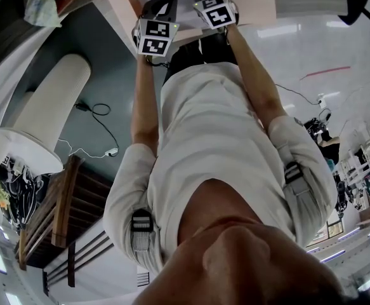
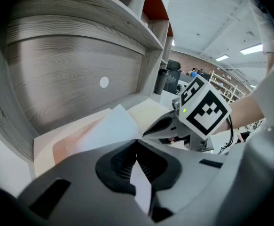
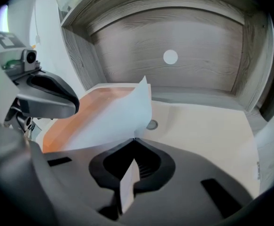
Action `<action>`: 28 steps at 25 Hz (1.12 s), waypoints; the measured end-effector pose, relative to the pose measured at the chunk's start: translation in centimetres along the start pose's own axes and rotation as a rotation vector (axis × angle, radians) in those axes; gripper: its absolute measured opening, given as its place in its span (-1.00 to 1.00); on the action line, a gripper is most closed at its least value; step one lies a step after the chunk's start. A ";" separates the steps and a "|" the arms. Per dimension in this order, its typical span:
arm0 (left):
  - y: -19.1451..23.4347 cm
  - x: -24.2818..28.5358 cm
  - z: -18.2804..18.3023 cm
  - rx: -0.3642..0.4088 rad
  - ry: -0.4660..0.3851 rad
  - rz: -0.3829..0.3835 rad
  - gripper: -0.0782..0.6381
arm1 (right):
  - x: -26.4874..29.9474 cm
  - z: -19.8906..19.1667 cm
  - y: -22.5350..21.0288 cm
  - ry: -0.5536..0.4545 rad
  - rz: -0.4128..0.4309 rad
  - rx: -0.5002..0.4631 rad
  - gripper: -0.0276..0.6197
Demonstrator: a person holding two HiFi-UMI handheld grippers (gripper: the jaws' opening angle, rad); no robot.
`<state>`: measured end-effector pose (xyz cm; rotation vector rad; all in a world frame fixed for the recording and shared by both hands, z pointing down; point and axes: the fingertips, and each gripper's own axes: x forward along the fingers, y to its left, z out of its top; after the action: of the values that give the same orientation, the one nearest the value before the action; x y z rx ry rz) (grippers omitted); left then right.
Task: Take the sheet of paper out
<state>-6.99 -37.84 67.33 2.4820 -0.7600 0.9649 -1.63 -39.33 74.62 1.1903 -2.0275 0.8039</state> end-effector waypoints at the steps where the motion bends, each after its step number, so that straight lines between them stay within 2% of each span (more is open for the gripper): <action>1: -0.1 0.0 0.1 0.003 0.000 -0.002 -0.75 | -0.2 -0.1 -0.2 -0.002 -0.006 0.006 -0.85; 12: -1.6 0.2 0.9 0.037 -0.005 -0.038 -0.75 | -3.4 -0.6 -2.6 -0.051 -0.070 0.077 -0.85; 28: -2.7 -1.0 2.0 0.082 -0.029 -0.066 -0.75 | -8.9 0.4 -4.4 -0.154 -0.164 0.125 -0.85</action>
<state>-4.99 -36.42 64.85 2.5794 -0.6552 0.9561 5.63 -36.97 68.30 1.5089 -1.9927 0.7886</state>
